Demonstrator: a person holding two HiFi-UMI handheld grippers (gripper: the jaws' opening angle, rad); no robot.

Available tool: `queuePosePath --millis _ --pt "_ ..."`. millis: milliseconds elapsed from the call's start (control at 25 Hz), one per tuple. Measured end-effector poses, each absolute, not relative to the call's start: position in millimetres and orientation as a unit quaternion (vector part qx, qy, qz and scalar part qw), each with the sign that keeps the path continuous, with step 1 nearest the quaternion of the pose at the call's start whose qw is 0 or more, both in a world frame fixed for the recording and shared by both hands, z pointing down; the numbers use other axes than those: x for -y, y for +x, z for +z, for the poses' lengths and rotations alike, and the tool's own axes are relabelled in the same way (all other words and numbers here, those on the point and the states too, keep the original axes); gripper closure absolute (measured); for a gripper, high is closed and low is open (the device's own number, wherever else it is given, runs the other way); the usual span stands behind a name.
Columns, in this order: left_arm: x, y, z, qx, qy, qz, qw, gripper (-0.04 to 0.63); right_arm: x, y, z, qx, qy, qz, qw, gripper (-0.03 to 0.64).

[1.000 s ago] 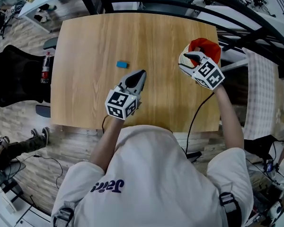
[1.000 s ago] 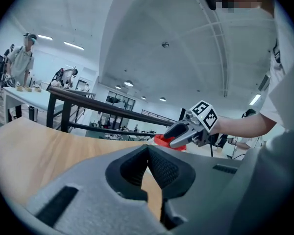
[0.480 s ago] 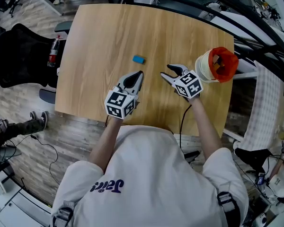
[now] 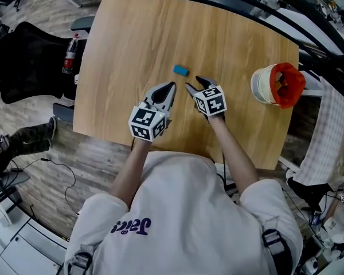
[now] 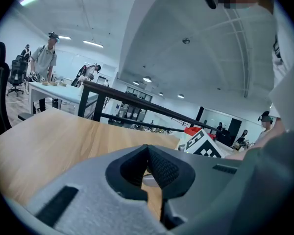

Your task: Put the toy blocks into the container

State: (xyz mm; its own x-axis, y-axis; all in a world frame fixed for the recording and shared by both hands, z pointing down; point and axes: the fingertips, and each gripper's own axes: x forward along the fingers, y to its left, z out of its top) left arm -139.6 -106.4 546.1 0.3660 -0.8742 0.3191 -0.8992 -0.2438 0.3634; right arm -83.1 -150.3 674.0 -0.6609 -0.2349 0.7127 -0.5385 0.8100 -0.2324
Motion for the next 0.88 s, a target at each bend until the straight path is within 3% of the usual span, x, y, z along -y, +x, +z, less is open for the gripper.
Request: queuePosePath --millis 480,880 --pt "114.0 -196.5 572.5 0.575 0.770 0.036 0.275 0.588 171.2 -130.2 727.6 0.838 0.315 0.240 0.376 0.344" --pt "120.6 -237.8 586.0 0.578 0.765 0.042 0.283 0.588 185.3 -137.3 738.0 0.787 0.414 0.247 0.385 0.328"
